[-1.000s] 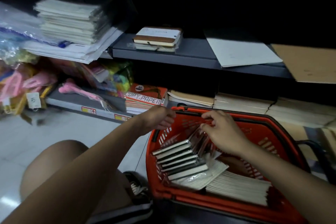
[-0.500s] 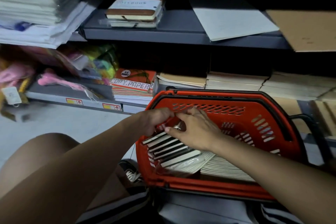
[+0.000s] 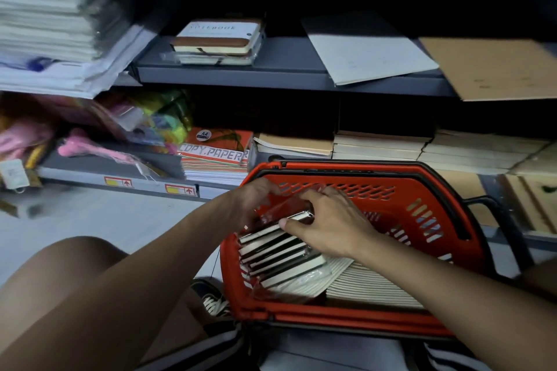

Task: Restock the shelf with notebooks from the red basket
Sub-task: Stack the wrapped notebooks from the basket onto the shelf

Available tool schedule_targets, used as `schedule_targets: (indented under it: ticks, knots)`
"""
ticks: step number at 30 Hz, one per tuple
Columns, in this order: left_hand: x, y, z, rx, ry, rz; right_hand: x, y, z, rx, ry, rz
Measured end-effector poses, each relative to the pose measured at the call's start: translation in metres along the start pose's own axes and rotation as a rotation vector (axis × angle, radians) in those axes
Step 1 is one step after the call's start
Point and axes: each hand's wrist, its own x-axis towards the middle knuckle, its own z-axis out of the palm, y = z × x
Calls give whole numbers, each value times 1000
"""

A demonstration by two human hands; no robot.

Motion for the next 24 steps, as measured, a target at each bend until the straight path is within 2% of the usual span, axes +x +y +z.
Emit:
schedule_targets:
  ticks: [7,11,17,22,24]
  knots:
    - [-8,-2,-23,-119,108,130,-19,5,-2,128,83,29]
    - [-35,-1,-34,-228,18,136,-36,4,-8,271,164,15]
    - [-67,-5,-47,-366,-29,220,-58,6,-23,406,280,-21]
    - [-98,-10,-48,-521,-146,333,-80,4,-36,495,322,-63]
    - [-110,-12,-46,-540,-130,377,-85,0,-41,499,367,-80]
